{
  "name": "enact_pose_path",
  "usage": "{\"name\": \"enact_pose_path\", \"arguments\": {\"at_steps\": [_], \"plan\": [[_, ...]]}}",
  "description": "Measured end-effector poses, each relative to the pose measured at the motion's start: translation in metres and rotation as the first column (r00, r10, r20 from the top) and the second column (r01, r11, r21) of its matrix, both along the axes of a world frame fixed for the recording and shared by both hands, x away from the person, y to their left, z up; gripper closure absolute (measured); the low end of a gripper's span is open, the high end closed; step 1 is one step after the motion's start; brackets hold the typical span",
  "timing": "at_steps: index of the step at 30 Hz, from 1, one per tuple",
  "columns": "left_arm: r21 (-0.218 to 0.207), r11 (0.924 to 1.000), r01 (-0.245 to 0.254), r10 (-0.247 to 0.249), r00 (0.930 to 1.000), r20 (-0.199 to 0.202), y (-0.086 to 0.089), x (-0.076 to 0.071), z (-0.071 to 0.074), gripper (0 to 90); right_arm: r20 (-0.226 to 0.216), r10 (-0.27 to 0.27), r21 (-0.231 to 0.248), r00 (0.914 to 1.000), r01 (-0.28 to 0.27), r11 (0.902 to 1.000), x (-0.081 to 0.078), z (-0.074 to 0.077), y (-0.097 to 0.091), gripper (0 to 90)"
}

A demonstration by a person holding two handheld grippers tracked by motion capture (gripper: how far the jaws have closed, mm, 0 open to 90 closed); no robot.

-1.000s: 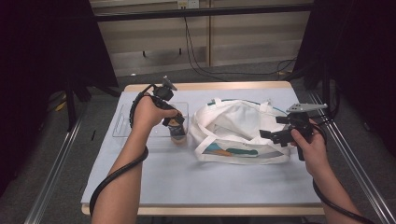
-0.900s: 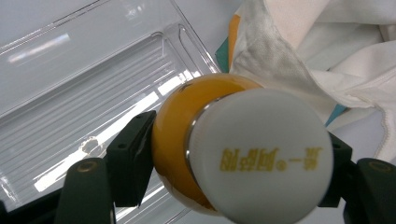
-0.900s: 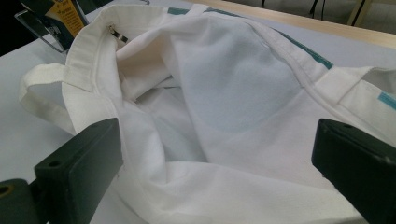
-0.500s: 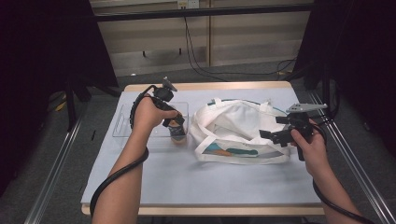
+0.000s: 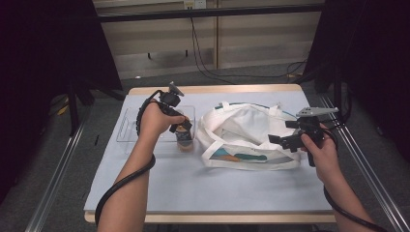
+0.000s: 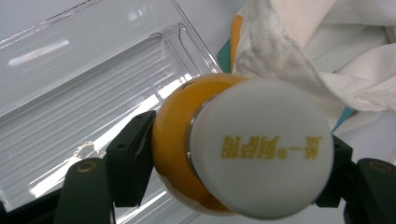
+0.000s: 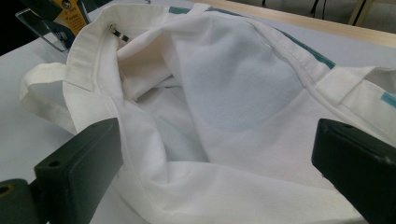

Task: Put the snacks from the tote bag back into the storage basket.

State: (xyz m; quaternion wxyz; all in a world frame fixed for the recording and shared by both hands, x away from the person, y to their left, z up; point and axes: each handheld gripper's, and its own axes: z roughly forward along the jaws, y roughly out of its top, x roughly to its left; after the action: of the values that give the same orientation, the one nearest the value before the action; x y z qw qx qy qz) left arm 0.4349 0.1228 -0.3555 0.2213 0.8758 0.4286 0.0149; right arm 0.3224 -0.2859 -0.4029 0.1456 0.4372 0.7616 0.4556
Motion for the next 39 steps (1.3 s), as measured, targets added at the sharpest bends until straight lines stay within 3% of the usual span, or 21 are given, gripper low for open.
{"name": "enact_pose_path", "arguments": {"at_steps": [8,15,27,39], "plan": [[-0.023,0.9997,-0.007,0.007,0.9998,0.018,0.002,-0.002,-0.002,30.1,-0.005,0.001,-0.004,1.0,-0.001,1.0,0.0,-0.001,0.002,1.6],[-0.048,0.9988,-0.002,0.003,0.9999,0.01,0.004,-0.002,-0.005,29.2,-0.009,0.006,-0.006,0.9999,-0.006,1.0,0.0,-0.002,0.004,1.6],[-0.039,0.9991,-0.015,0.016,0.9997,0.02,0.005,-0.003,-0.007,22.5,-0.012,0.006,-0.006,0.9999,-0.006,1.0,0.001,-0.003,0.004,1.6],[-0.076,0.9965,-0.035,0.037,0.9989,0.028,0.013,-0.01,-0.007,20.7,-0.011,0.008,-0.004,0.9999,-0.008,1.0,0.0,-0.002,0.004,1.6]]}}
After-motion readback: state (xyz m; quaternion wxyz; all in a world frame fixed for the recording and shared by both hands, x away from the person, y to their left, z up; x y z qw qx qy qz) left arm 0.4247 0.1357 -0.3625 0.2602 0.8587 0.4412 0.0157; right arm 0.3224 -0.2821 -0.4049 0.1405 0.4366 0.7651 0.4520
